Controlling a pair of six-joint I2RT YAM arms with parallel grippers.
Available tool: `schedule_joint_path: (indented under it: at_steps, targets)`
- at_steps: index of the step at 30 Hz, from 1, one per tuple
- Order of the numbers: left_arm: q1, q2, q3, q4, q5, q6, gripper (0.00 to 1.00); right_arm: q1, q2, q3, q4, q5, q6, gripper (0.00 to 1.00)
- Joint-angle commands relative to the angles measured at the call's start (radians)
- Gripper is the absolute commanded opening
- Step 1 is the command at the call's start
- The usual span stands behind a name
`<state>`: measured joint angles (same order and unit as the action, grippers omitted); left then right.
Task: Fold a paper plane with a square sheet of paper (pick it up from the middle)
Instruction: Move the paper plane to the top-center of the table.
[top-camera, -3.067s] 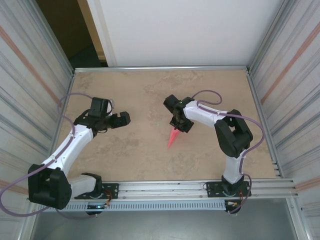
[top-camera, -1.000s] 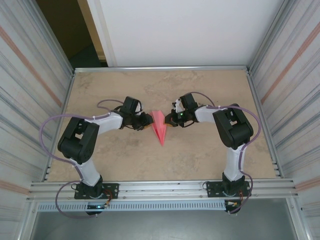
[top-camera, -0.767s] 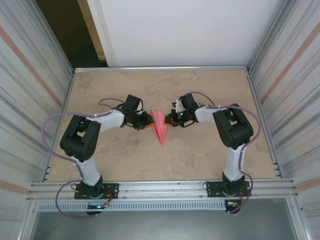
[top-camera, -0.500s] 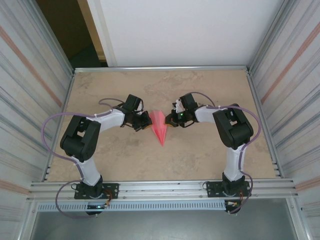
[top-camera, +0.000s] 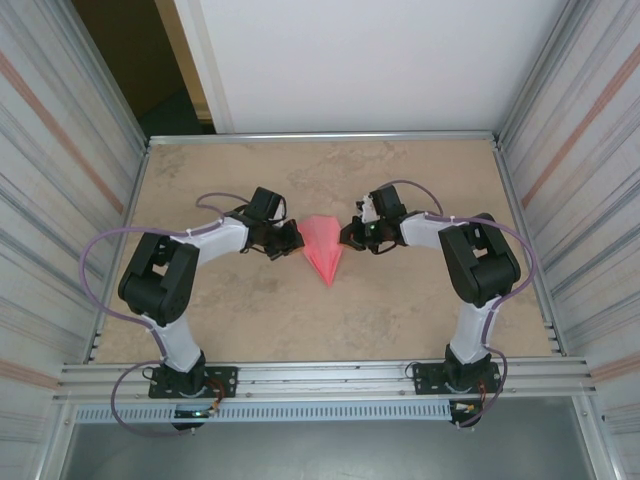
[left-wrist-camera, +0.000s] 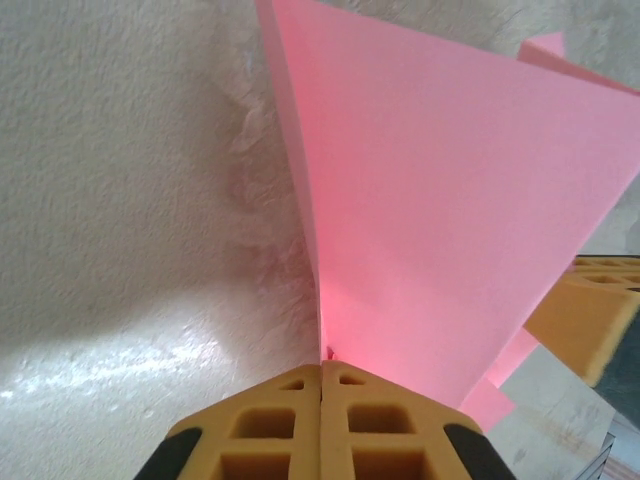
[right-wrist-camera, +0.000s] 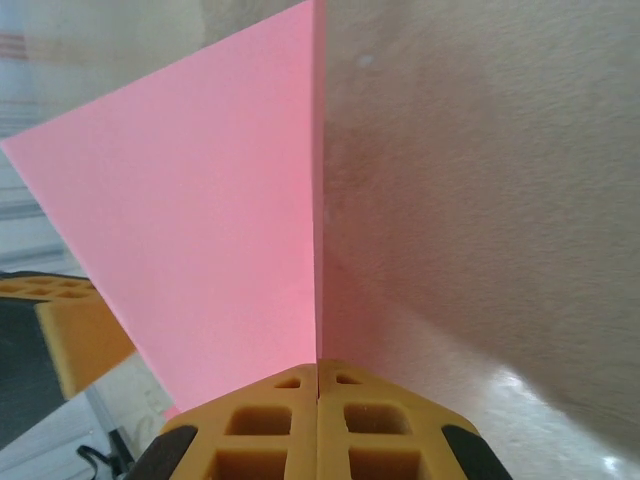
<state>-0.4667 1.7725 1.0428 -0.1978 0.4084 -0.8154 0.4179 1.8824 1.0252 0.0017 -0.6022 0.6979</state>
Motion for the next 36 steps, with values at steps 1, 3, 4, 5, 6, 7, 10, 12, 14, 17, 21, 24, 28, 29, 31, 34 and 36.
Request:
schedule_joint_path:
  at_steps: [1, 3, 4, 5, 6, 7, 10, 12, 14, 17, 21, 24, 28, 29, 31, 34, 36]
  targets:
    - [0.001, -0.031, -0.032, 0.048, 0.0, 0.012, 0.02, -0.011, -0.03, -0.031, 0.006, 0.048, 0.001, 0.02]
    - [0.003, -0.029, -0.044, 0.061, 0.0, 0.01, 0.02, -0.018, -0.029, -0.045, 0.007, 0.06, 0.007, 0.02]
    - [0.003, -0.028, -0.046, 0.062, -0.001, 0.009, 0.02, -0.021, -0.027, -0.049, 0.007, 0.061, 0.009, 0.02]
    - [0.002, -0.025, -0.051, 0.065, -0.001, 0.01, 0.02, -0.023, -0.025, -0.051, 0.007, 0.059, 0.009, 0.02]
    - [0.003, -0.023, -0.055, 0.068, -0.002, 0.009, 0.02, -0.023, -0.022, -0.052, 0.006, 0.057, 0.008, 0.03]
    - [0.002, -0.021, -0.062, 0.075, 0.0, 0.007, 0.02, -0.023, -0.019, -0.052, 0.006, 0.054, 0.008, 0.03]
    - [0.002, -0.014, -0.078, 0.084, -0.002, 0.001, 0.03, -0.023, -0.008, -0.049, 0.003, 0.048, 0.007, 0.03]
    - [0.003, -0.014, -0.09, 0.089, -0.011, -0.002, 0.03, -0.022, -0.001, -0.047, 0.001, 0.048, 0.009, 0.04]
    - [0.002, -0.01, -0.094, 0.096, -0.005, -0.002, 0.03, -0.021, 0.002, -0.042, -0.003, 0.046, 0.009, 0.04]
    - [0.003, -0.005, -0.089, 0.107, 0.01, -0.001, 0.03, -0.021, -0.013, -0.035, -0.021, 0.045, 0.008, 0.11]
    - [0.003, 0.0, -0.085, 0.12, 0.031, 0.0, 0.03, -0.021, -0.086, -0.025, -0.071, 0.08, -0.008, 0.31]
    - [0.002, 0.0, -0.086, 0.128, 0.044, 0.001, 0.03, -0.012, -0.143, -0.029, -0.122, 0.119, -0.026, 0.38]
    - [0.001, -0.001, -0.09, 0.134, 0.05, -0.001, 0.03, 0.041, -0.174, -0.034, -0.173, 0.156, -0.048, 0.39]
    - [0.002, 0.0, -0.091, 0.135, 0.051, -0.001, 0.03, 0.057, -0.169, -0.028, -0.186, 0.163, -0.056, 0.39]
    - [0.001, 0.001, -0.092, 0.137, 0.054, 0.001, 0.03, 0.089, -0.154, -0.016, -0.206, 0.172, -0.065, 0.4]
    - [0.001, 0.005, -0.096, 0.138, 0.055, 0.002, 0.03, 0.125, -0.125, 0.003, -0.212, 0.174, -0.067, 0.39]
    - [0.001, 0.006, -0.097, 0.139, 0.054, 0.002, 0.03, 0.138, -0.104, 0.017, -0.215, 0.175, -0.066, 0.4]
